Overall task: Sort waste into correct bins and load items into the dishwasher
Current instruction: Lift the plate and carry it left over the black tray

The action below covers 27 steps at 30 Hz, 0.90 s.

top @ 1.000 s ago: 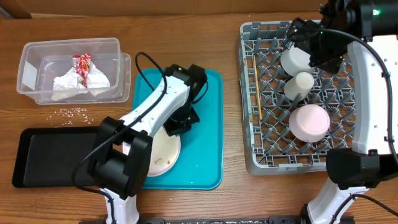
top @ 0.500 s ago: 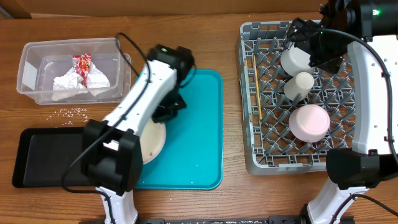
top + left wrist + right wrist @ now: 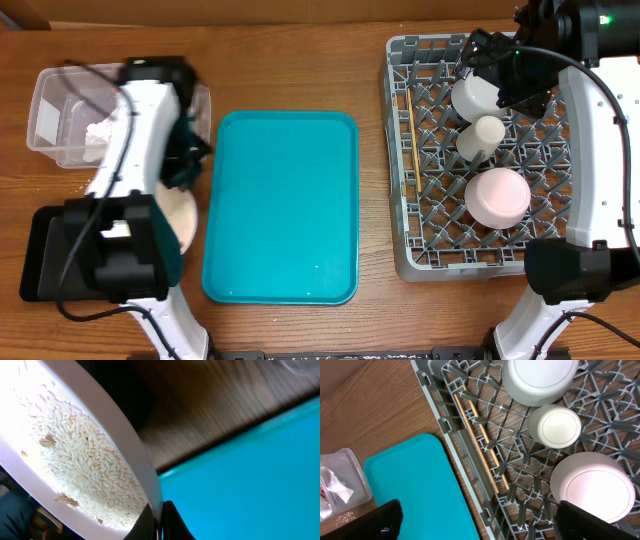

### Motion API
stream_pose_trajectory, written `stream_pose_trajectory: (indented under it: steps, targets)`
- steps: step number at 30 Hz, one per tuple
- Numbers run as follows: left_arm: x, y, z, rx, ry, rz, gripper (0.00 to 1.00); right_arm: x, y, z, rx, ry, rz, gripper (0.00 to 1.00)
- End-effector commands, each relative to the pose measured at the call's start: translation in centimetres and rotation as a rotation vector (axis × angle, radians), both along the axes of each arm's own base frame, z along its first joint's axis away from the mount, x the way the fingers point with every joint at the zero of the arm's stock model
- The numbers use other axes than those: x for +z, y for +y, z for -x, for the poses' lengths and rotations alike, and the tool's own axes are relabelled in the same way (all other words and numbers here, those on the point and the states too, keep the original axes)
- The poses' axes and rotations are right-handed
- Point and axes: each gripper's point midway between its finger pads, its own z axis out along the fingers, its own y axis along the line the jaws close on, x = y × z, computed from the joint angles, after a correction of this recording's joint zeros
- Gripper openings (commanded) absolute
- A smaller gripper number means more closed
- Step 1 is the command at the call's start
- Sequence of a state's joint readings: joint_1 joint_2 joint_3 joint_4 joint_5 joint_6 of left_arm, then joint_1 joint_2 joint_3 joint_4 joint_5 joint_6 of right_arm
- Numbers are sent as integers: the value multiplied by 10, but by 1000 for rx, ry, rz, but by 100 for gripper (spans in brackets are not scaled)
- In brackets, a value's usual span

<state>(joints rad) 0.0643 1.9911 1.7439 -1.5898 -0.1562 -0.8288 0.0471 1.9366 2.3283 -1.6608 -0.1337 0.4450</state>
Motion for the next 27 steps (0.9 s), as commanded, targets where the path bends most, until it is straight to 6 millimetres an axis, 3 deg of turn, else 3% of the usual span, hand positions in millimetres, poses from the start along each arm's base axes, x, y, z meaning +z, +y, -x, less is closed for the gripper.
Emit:
stream_pose_trajectory:
  steps: [1,6,10,16,27]
  targets:
    - [7,23,-3,22,-47,91,4,8,0,-1,-5,-26,-9,100]
    - [5,45,-7,91,-126,247,4,8,0,-1,-6,-26,-8,100]
    - [4,72,-7,145,-177,256,4,8,0,-1,-6,-26,-8,100]
    - [12,72,-28,131,-358,479,4,8,0,-1,-6,-26,-8,100]
    - [29,91,-27,162,-524,655,4,8,0,-1,-5,-26,-9,100]
